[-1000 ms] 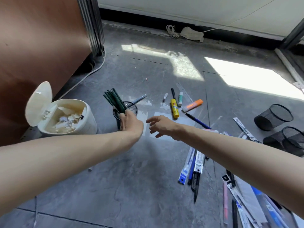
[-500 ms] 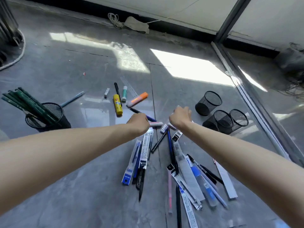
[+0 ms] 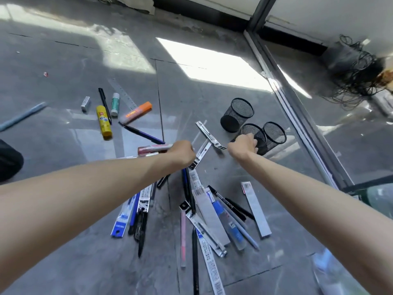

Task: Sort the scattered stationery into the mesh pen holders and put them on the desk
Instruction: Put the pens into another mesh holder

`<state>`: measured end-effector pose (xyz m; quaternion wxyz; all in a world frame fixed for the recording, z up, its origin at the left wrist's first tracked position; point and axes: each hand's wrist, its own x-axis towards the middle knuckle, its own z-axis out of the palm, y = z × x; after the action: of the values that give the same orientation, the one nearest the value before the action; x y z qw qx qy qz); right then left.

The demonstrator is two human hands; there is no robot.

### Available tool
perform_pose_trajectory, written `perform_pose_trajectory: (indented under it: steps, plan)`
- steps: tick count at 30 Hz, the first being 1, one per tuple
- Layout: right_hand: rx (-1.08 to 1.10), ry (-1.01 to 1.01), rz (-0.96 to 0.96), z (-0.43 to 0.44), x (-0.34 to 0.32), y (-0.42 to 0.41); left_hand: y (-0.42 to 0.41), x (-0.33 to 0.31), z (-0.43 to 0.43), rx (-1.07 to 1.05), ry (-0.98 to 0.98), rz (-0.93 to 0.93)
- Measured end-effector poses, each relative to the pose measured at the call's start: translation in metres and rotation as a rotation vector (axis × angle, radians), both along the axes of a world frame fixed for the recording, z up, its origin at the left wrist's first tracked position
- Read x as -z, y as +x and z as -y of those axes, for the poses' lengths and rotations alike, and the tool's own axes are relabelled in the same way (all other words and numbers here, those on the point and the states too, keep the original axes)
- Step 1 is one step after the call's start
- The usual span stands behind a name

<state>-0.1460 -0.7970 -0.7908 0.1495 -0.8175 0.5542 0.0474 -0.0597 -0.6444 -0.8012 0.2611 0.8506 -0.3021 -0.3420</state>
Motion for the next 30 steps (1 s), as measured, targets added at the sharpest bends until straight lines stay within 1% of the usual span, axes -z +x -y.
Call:
perform_pose_trajectory:
  steps: [2,4,6,8,10,13,14,17,19,21,23,25,27,28,30]
  plan:
    - [-0.024,0.055,-0.042,0.006,-0.005,-0.002,0.002,-0.002,-0.006,-0.026,-0.007,-0.028]
    - [-0.066,0.095,-0.028,0.008,-0.009,-0.005,0.005,-0.008,-0.014,-0.043,-0.005,-0.036]
    - [-0.115,0.039,0.02,0.005,-0.013,-0.008,0.009,-0.013,-0.022,-0.056,-0.007,-0.055]
    - [-0.206,-0.07,0.026,-0.008,-0.018,-0.009,0.013,-0.019,-0.032,-0.06,-0.037,-0.099]
    - [-0.329,-0.178,-0.019,-0.036,-0.026,-0.006,0.018,-0.023,-0.044,-0.094,-0.102,-0.14]
    - [-0.622,-0.347,-0.065,-0.086,-0.035,0.0,0.023,-0.033,-0.061,-0.178,-0.216,-0.221]
    - [-0.71,-0.372,-0.046,-0.104,-0.036,0.003,0.025,-0.036,-0.066,-0.21,-0.24,-0.227]
    - [-0.904,-0.338,0.031,-0.154,-0.034,0.012,0.036,-0.037,-0.088,-0.323,-0.271,-0.203]
    - [-1.047,-0.312,0.091,-0.184,-0.029,0.019,0.042,-0.034,-0.106,-0.348,-0.234,-0.117]
    - [-1.124,-0.276,0.142,-0.207,-0.025,0.025,0.051,-0.026,-0.128,-0.367,-0.137,0.0]
    - [-1.187,-0.272,0.157,-0.225,-0.022,0.034,0.06,-0.021,-0.151,-0.398,-0.072,0.03]
    - [-1.267,-0.246,0.114,-0.243,-0.02,0.039,0.064,-0.022,-0.173,-0.41,-0.04,0.06]
    - [-1.334,-0.21,0.07,-0.256,-0.023,0.045,0.069,-0.021,-0.193,-0.406,0.041,0.099]
    - [-1.356,-0.2,0.051,-0.261,-0.025,0.046,0.07,-0.02,-0.2,-0.411,0.063,0.104]
    - [-1.405,-0.17,0.081,-0.268,-0.027,0.051,0.073,-0.018,-0.214,-0.419,0.098,0.075]
